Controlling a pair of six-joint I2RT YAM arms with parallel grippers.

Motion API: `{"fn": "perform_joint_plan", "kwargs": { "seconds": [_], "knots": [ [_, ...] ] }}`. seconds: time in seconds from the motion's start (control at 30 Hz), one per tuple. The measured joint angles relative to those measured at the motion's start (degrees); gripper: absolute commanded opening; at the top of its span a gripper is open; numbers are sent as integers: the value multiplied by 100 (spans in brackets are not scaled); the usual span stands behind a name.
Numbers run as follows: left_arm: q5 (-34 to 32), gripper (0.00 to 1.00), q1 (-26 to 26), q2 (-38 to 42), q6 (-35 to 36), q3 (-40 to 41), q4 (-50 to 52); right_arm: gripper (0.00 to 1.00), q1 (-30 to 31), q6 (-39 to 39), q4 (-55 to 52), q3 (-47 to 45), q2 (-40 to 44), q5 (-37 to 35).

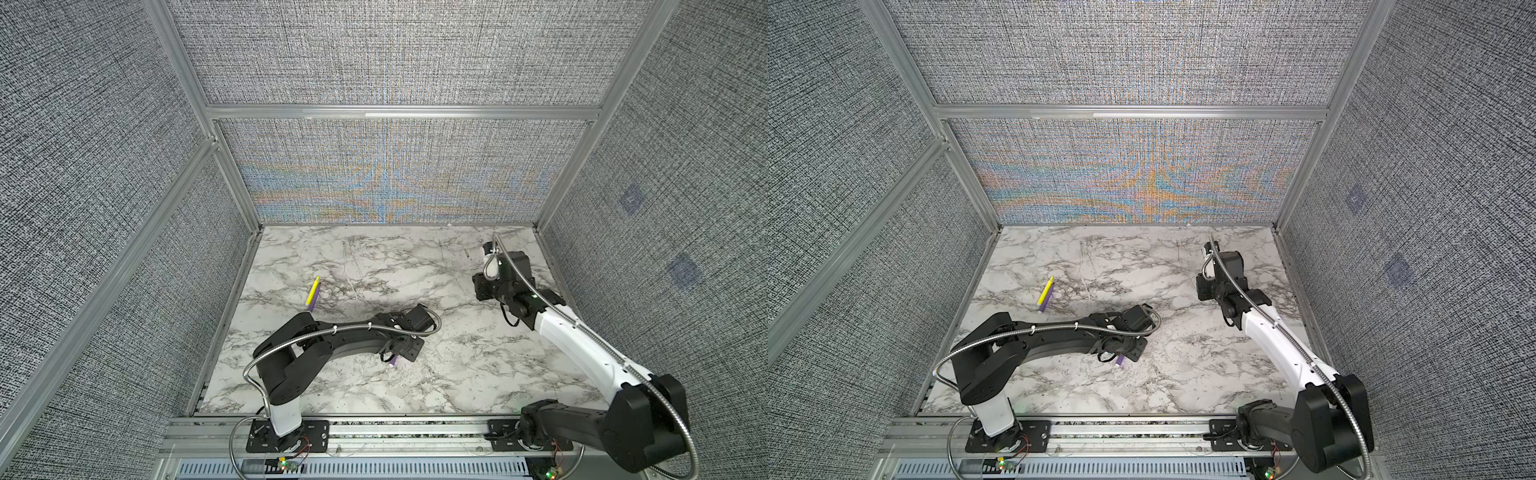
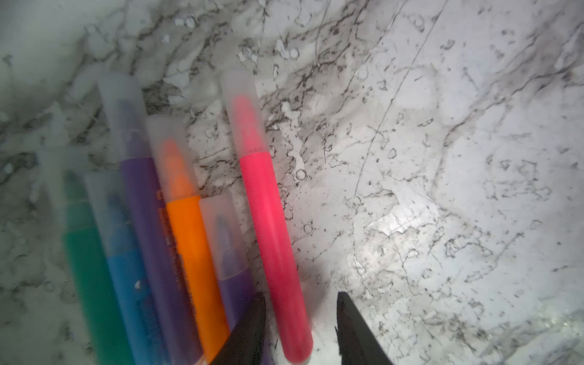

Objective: Remove pen caps from pens
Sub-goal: Pick up the pen from the center of the table.

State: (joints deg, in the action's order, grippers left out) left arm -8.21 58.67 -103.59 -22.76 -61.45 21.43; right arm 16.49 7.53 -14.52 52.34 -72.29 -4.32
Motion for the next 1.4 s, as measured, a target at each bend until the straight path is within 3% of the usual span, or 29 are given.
{"fn": "perform_joint_plan", "kwargs": {
  "seconds": [0.43, 0.83, 1.07, 1.4],
  "knots": [
    [-63, 32, -2, -411, -129, -332, -90, 36, -2, 0, -4, -2, 61, -50],
    [-466, 15, 4, -616, -304, -452, -260, 35, -2, 39, 20, -68, 286, -59],
    [-387, 12, 0, 245, -361, 562, -671, 36, -15, 306, 334, -715, 697, 295],
    [129, 11, 0, 2153, -387, 2352, -2806, 38, 146, 2046, 3206, -3259, 1427, 2262]
  ]
}}
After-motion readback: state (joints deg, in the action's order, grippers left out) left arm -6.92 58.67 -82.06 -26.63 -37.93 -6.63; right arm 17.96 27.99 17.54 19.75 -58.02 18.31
